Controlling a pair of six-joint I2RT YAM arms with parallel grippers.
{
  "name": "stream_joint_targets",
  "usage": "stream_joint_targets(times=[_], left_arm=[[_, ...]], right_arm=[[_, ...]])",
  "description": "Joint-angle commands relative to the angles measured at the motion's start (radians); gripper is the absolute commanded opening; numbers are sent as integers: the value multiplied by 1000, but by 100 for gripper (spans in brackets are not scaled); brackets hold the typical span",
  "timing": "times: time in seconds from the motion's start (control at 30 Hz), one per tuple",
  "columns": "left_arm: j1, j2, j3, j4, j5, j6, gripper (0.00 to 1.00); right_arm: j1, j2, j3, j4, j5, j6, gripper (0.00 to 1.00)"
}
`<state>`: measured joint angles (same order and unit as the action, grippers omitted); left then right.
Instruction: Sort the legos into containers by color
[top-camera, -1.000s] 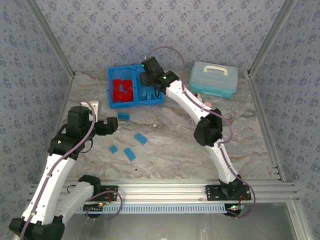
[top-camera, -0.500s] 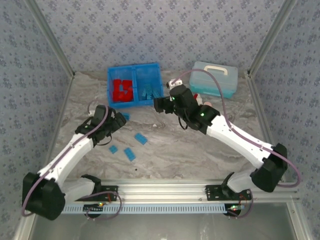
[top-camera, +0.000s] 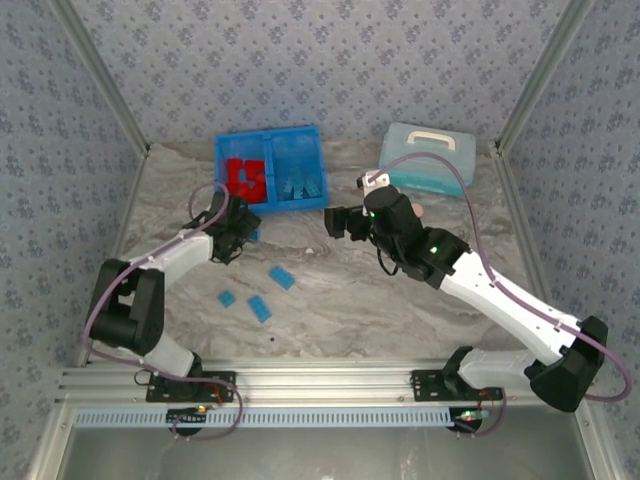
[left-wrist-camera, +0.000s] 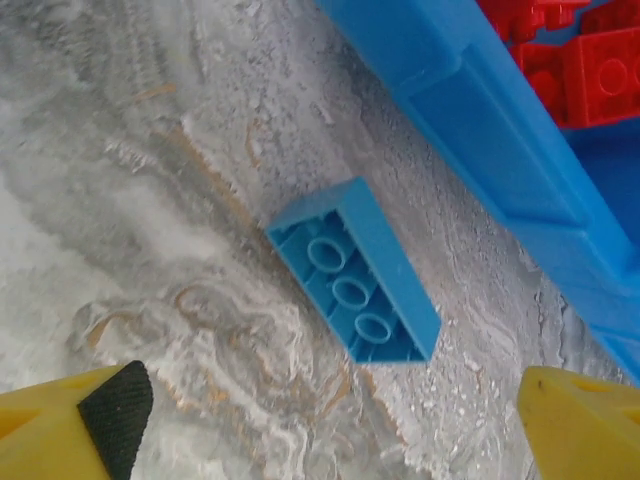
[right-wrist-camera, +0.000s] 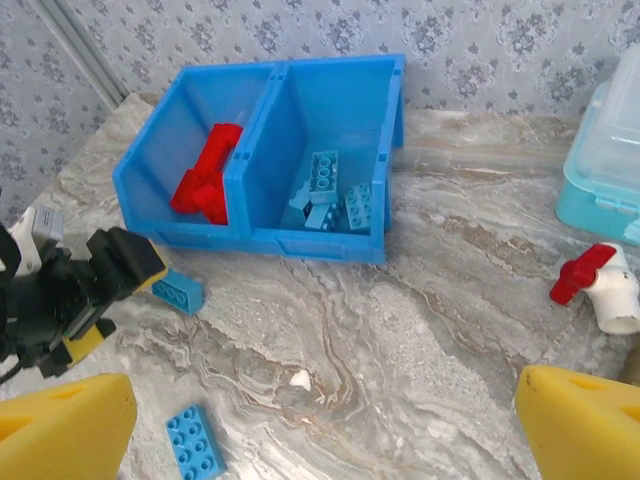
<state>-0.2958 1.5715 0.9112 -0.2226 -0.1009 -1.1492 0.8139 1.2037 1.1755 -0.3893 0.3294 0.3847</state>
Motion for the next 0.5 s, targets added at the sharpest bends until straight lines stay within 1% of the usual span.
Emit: stream_joint_targets(times=[0.0,0.07,0.17,0.23,0.37,0.47], left_arm=[[21,48,55,34,37,13,92],[25,87,81,9,54,19,87],[25,135,114,-14,69,38,85],[25,154,125,-29,66,44,85],[24,159,118,-52,52,52,78],[26,177,139,-117,32,77,73]], right_arm=[[-5,-25,-20,-36,29,16,100],[-4,-34,-23,-39,33,16,100],[-4,-43,-24,-41,33,18,100],[-2,-49,-24,-44,33,21,100],[-2,-67,-30,-50,37,35,100],[1,-84,-30,-48,35,42,100]])
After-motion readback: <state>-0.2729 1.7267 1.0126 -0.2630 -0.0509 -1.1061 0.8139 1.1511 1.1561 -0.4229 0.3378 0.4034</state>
